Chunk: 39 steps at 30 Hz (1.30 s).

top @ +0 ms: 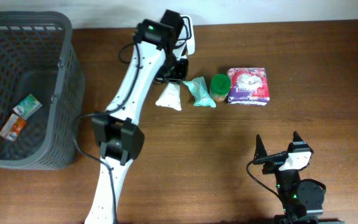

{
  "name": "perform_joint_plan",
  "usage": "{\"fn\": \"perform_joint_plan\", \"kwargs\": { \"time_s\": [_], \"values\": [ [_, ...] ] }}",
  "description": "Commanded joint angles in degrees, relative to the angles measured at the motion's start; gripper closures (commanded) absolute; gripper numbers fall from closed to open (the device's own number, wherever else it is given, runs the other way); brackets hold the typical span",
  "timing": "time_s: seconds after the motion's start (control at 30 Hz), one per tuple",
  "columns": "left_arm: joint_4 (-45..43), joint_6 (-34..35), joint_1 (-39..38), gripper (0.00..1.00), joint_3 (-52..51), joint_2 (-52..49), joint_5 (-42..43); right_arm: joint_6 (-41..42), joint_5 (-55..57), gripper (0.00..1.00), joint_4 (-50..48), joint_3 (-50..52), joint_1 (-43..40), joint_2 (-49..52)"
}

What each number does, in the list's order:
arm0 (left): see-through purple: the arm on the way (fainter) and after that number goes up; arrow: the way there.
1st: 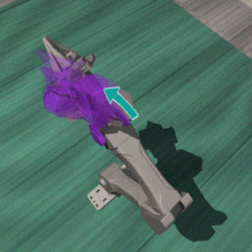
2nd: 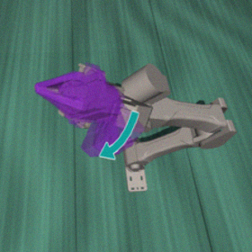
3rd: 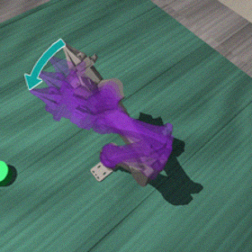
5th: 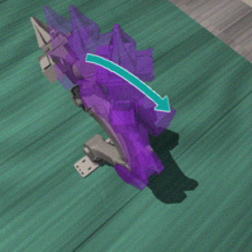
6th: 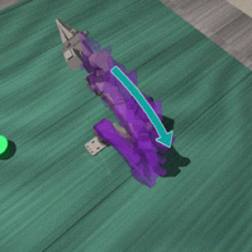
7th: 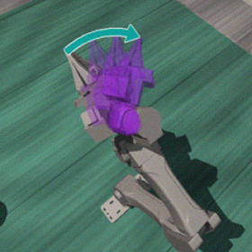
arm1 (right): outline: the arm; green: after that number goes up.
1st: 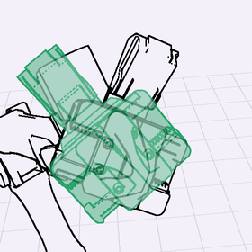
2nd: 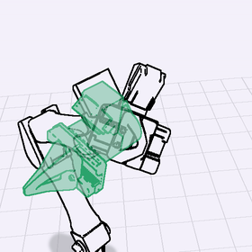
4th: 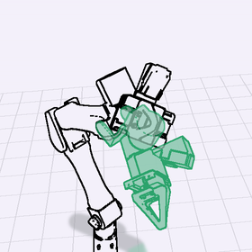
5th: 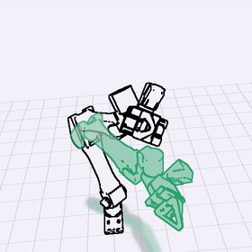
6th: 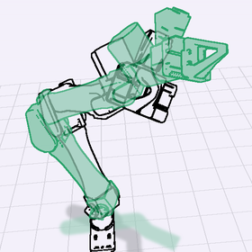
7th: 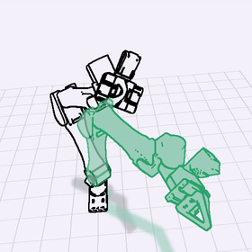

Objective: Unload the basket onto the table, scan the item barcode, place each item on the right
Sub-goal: 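Carry the tube past the scanner and lay it left of the wipes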

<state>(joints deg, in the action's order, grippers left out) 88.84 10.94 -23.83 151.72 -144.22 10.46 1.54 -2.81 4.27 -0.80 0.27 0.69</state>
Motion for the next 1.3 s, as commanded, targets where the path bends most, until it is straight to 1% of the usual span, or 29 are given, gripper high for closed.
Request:
{"fn": "perform_joint_plan", "kwargs": {
  "time_s": [0.0,0.17,0.27,0.37,0.43,0.5,0.53,0.63,0.73,0.87,0.9,0.93,0.97,1.03,1.07,1.2,1.27],
  "values": [
    [-1.88,3.63,-0.63,0.93,0.94,-3.45,0.04,0.17,0.48,0.01,0.15,0.48,0.42,-0.33],
    [-2.73,3.63,-0.83,0.92,0.94,-8.48,0.00,0.17,0.48,0.01,0.15,0.48,0.42,-0.33],
    [-2.71,3.63,-0.81,0.86,0.94,-10.23,0.02,0.17,0.48,0.01,0.15,0.48,0.42,-0.33],
    [-2.73,3.63,-0.90,0.71,0.94,-10.93,0.07,0.20,0.48,0.01,0.15,0.48,0.42,-0.33],
    [-2.84,4.15,-0.90,0.64,0.94,-10.93,0.31,0.17,0.48,0.01,0.15,0.48,0.42,-0.33],
    [-3.06,4.46,-0.90,0.49,0.96,-10.93,1.44,0.17,0.48,0.01,0.15,0.48,0.42,-0.33],
    [-3.17,4.46,-0.87,0.47,0.96,-10.93,2.60,0.17,0.48,0.01,0.15,0.48,0.42,-0.33],
    [-3.32,4.44,-0.76,0.47,1.18,-10.91,6.97,0.17,0.48,0.01,0.15,0.48,0.42,-0.33],
    [-2.86,4.39,-0.66,0.49,3.21,-10.91,9.33,0.17,0.48,0.01,0.15,0.48,0.42,-0.33],
    [0.46,4.37,0.00,0.48,12.09,-10.91,9.73,0.17,0.48,0.01,0.15,0.48,0.42,-0.33],
    [1.44,4.37,0.28,0.47,14.73,-10.91,9.70,0.17,0.48,0.01,0.15,0.48,0.42,-0.33],
    [2.86,4.37,0.72,0.42,18.43,-10.91,9.73,0.17,0.48,0.01,0.15,0.48,0.42,-0.33],
    [3.89,4.37,1.16,0.35,21.46,-10.91,9.73,0.17,0.48,0.02,0.15,0.48,0.42,-0.33],
    [6.32,4.39,2.29,0.31,28.55,-10.86,9.75,0.17,0.48,0.01,0.15,0.48,0.42,-0.33],
    [6.23,4.44,2.95,0.30,28.04,-8.79,9.81,0.17,0.48,0.01,0.15,0.48,0.42,-0.33],
    [7.08,4.44,5.49,0.33,28.06,-2.75,9.77,0.20,0.48,0.01,0.15,0.48,0.42,-0.33],
    [7.19,4.44,7.52,0.33,28.06,1.86,9.73,0.17,0.48,0.01,0.15,0.48,0.42,-0.33]
  ]
}}
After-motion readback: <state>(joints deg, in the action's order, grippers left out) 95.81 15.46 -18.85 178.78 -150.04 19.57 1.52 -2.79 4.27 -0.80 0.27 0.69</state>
